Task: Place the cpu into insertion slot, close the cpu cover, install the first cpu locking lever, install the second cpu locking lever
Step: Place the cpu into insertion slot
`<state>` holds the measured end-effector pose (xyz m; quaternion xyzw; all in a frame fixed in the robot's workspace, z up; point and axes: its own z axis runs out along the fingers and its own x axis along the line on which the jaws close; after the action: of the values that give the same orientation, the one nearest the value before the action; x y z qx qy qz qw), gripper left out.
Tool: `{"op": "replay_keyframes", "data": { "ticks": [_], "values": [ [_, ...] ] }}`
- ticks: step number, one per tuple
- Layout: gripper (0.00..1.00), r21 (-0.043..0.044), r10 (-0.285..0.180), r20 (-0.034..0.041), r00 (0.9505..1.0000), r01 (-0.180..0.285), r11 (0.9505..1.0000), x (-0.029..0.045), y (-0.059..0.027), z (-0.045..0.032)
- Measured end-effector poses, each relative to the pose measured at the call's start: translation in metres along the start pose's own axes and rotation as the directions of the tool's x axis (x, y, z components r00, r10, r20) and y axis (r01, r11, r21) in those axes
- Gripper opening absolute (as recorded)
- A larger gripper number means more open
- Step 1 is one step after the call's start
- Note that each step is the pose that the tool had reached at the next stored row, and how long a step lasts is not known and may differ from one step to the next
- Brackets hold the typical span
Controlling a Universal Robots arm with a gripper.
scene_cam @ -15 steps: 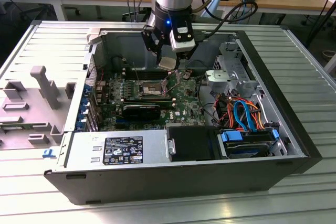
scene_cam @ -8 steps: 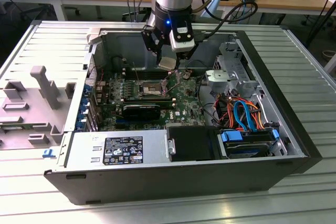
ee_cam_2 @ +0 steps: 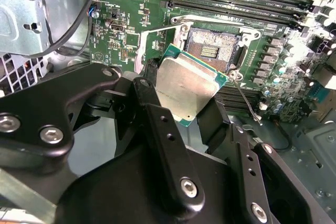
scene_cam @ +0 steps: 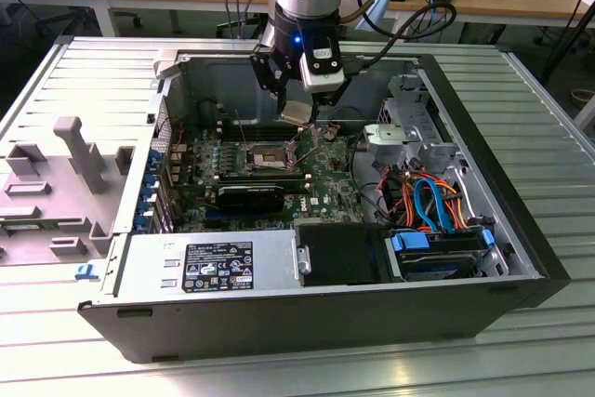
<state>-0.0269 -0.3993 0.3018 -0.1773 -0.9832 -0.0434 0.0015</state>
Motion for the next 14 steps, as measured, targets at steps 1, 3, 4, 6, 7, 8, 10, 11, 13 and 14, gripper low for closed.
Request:
{"op": "replay_keyframes", "data": {
  "ticks": [1,3,4,6,7,8,10,11,13,14],
  "values": [
    [0.55,0.0,0.001,0.0,1.0,-0.001,1.0,0.0,0.0,0.0],
    [0.55,0.0,0.002,0.0001,1.0,-0.002,1.0,0.0,0.0,0.0],
    [0.55,0.0,0.002,0.0002,1.0,-0.002,1.0,0.0,0.0,0.0],
    [0.55,0.0,0.003,0.0003,1.0,-0.003,1.0,0.0,0.0,0.0],
    [0.55,-0.0001,0.004,0.0003,1.0,-0.004,1.0,0.0,0.0,0.0],
    [0.55,-0.0001,0.004,0.0003,1.0,-0.004,1.0,0.0,0.0,0.0001],
    [0.55,-0.0001,0.005,0.0004,1.0,-0.005,1.0,0.0,0.0,0.0001],
    [0.55,-0.0001,0.005,0.0004,1.0,-0.005,1.0,0.0,0.0,0.0001],
    [0.55,-0.0001,0.006,0.0005,1.0,-0.006,1.0,0.0,0.0,0.0001],
    [0.55,-0.0001,0.007,0.0006,1.0,-0.007,1.0,0.0,0.0,0.0001]
  ]
}}
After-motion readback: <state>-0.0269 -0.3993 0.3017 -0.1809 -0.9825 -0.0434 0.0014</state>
